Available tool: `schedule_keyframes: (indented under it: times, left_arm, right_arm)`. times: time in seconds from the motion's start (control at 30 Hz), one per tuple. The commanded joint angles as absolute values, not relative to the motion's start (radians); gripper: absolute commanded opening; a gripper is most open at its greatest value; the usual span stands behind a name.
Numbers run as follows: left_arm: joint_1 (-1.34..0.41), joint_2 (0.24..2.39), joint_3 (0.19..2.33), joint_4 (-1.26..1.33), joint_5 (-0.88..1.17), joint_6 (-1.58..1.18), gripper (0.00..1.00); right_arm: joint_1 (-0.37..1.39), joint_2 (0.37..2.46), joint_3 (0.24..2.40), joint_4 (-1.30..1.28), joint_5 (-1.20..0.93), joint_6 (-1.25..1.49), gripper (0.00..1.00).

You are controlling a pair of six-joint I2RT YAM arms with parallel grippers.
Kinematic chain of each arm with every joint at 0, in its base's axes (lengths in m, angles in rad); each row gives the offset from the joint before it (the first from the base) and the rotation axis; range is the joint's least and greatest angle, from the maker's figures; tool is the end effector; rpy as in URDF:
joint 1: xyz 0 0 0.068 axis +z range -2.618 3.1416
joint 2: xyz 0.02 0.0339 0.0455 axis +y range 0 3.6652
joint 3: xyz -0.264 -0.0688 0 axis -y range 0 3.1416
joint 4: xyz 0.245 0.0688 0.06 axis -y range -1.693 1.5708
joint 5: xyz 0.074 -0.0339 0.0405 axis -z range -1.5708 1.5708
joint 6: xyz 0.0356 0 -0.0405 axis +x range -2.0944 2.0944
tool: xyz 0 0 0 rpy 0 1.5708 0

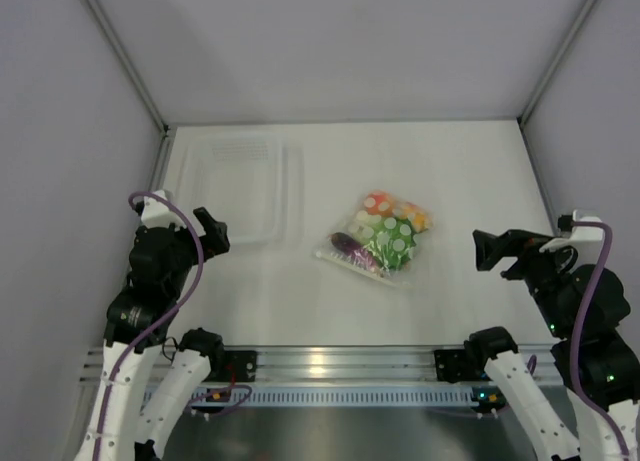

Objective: Open the zip-top bag and remove the fake food

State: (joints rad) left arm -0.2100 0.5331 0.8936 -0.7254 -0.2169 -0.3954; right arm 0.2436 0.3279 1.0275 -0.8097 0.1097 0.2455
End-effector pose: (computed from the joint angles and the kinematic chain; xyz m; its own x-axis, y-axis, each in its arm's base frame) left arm 0.1017 -0.0138 0.3514 -0.3248 -0.3154 -0.8917 -0.1280 0.9487 -0.2889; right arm 0.0277 0.0029 0.3902 -0.1360 0.2151 -0.9671 -0.1042 0.9676 0.2299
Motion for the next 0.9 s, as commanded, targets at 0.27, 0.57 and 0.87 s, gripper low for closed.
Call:
schedule_keyframes:
  times: [0.27, 0.57, 0.87]
  left_arm:
    - [-0.204, 0.540, 0.888, -0.673, -0.204, -0.403, 0.98]
    - [-0.204, 0.538, 0.887, -0.667, -0.164, -0.399, 0.98]
    - [-0.206, 0.540, 0.881, -0.660, -0.129, -0.396, 0.98]
  right_arm:
    - [0.235, 0.394, 0.991, -0.764, -0.027, 0.250, 0.99]
    - [0.233, 0.489, 0.832, -0.606, -0.155, 0.408, 0.99]
    - [0.247, 0.538, 0.547, -0.384, -0.282, 0.606, 1.00]
